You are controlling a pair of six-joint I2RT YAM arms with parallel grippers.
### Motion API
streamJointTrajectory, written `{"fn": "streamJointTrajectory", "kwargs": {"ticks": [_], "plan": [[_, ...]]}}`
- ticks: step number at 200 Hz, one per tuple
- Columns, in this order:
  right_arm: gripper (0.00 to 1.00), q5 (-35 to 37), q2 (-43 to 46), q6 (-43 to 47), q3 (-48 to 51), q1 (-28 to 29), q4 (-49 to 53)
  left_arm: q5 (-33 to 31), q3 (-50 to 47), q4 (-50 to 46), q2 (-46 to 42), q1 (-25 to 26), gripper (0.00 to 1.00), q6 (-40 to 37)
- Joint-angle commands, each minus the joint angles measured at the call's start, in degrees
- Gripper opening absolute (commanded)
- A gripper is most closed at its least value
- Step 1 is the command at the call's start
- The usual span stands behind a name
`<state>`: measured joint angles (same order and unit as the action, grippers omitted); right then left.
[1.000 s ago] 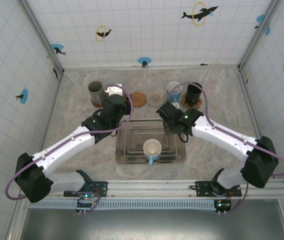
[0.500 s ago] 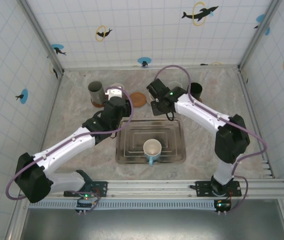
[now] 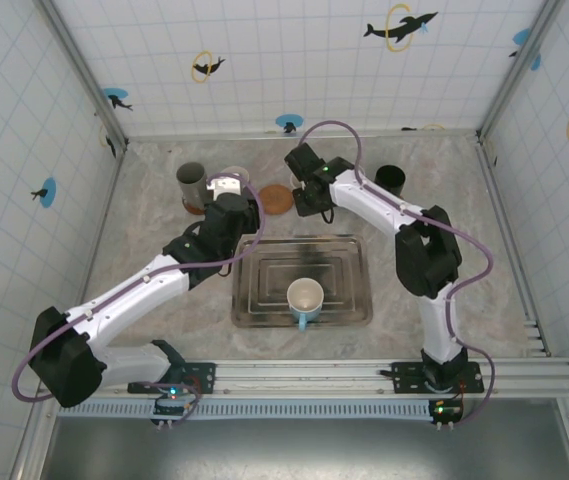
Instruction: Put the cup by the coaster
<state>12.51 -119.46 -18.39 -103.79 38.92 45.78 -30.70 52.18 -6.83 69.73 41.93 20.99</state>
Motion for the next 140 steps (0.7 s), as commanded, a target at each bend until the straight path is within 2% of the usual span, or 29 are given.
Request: {"fn": "streamJointTrajectory", "kwargs": {"ticks": [1,140], "plan": [[0.00,0.3,-1.4,0.6,-5.0,-1.0,-1.2,-0.6,-0.4,-0.2,-1.1,-0.7,0.68,0.1],[0.00,-3.2,-8.5,0.2,-10.5,-4.5,-2.5,-0.1,-0.6,0.4,0.6,-2.2,0.66,1.2]]}}
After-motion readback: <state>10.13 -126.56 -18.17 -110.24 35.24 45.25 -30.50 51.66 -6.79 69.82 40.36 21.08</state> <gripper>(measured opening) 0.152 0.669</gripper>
